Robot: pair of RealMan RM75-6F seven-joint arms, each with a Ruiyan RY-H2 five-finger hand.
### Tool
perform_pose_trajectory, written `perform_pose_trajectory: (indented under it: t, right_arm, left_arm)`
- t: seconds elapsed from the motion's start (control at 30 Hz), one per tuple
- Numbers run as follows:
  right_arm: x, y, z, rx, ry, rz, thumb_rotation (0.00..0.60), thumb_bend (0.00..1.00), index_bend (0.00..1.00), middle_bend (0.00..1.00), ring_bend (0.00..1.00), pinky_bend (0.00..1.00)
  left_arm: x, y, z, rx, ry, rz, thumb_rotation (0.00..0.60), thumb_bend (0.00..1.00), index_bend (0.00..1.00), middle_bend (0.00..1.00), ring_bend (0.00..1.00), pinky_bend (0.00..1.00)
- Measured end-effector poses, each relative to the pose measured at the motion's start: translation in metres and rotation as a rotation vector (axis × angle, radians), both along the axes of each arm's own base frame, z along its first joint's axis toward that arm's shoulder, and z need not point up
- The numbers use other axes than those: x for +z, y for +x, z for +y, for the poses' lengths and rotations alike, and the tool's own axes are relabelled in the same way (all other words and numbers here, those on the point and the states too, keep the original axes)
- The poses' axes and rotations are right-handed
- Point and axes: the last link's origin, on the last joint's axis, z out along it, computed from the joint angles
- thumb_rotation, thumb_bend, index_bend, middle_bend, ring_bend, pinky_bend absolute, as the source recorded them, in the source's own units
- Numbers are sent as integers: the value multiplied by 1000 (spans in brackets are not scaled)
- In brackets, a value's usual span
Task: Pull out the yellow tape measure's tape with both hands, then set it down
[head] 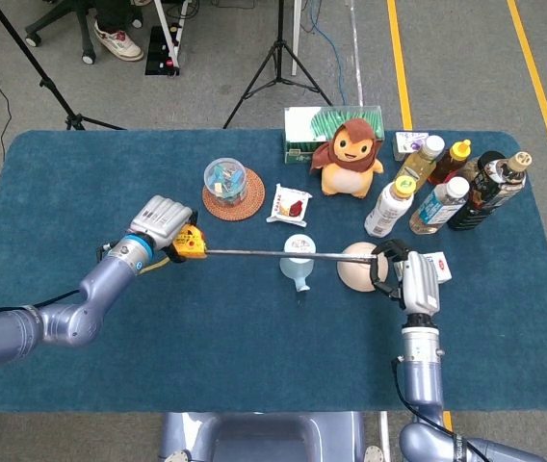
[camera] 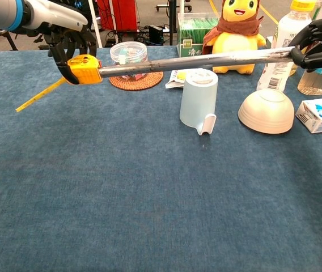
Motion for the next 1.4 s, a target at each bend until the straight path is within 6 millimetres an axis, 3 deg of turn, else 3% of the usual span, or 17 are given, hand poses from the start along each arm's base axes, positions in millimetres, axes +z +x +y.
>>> perform_pose_trajectory:
  t: [0.33, 0.77, 1.07, 1.4]
  right_arm:
    - [5, -6, 0, -13, -11, -5, 561, 622, 625, 421, 420, 388]
    - [6, -6, 1, -11, -14, -7, 562, 623, 625, 422, 420, 388]
    - [5, 2, 2, 10, -8, -16, 564, 622, 625, 422, 420, 388]
    - [-2, 21, 3, 59, 18, -22, 565, 622, 625, 422, 420, 388]
  left_arm:
    - [12, -17, 3, 45, 23, 12, 564, 256, 600, 489, 419, 553]
    - [16, -13, 0, 48, 21, -18, 564, 256, 601, 489, 419, 553]
    - [11, 4, -3, 27, -1, -55, 568, 256, 601, 489, 419, 553]
    - [-2, 38, -7, -1, -27, -136, 569, 256, 601, 490, 419, 553]
